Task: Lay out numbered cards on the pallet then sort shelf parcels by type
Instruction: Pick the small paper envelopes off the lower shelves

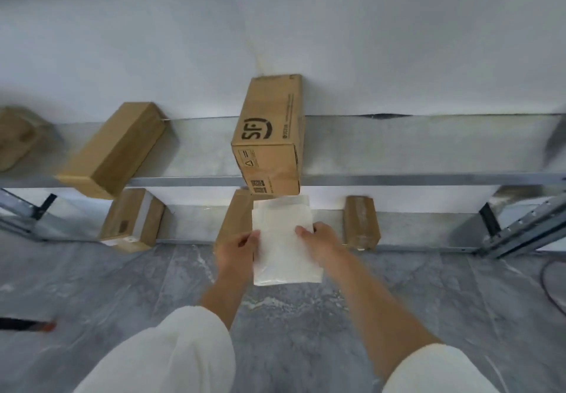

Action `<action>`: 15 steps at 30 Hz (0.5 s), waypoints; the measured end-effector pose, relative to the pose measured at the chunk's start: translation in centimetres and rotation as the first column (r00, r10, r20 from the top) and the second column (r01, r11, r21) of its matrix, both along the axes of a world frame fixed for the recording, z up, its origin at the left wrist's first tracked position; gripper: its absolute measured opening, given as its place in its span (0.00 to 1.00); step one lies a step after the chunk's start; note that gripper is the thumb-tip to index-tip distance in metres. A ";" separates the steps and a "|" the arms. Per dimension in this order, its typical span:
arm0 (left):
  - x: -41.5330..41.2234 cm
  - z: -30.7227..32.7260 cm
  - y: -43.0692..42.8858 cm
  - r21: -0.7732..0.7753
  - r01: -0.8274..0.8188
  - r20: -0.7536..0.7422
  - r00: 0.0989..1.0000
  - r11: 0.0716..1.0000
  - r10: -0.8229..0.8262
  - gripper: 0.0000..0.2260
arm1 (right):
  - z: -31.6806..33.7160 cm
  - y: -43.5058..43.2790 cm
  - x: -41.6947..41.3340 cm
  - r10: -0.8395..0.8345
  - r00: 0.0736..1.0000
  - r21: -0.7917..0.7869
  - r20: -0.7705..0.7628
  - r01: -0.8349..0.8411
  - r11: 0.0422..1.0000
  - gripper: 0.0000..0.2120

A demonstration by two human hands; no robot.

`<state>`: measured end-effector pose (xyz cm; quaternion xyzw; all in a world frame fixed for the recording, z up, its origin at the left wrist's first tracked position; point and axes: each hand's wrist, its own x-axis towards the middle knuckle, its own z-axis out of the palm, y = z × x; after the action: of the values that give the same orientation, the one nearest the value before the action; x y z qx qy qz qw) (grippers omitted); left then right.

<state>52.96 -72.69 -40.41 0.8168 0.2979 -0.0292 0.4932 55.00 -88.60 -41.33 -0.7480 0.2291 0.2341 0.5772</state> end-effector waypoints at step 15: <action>-13.3 32.7 2.6 -0.064 -0.017 0.105 0.994 0.998 0.024 0.03 | 34.1 0.3 -12.2 0.103 0.989 0.128 0.104 -0.116 0.985 0.13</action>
<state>39.65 -70.12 -7.69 0.7980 0.2787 0.0096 0.5342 42.77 -88.33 -7.21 -0.7297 0.1432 0.2440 0.6225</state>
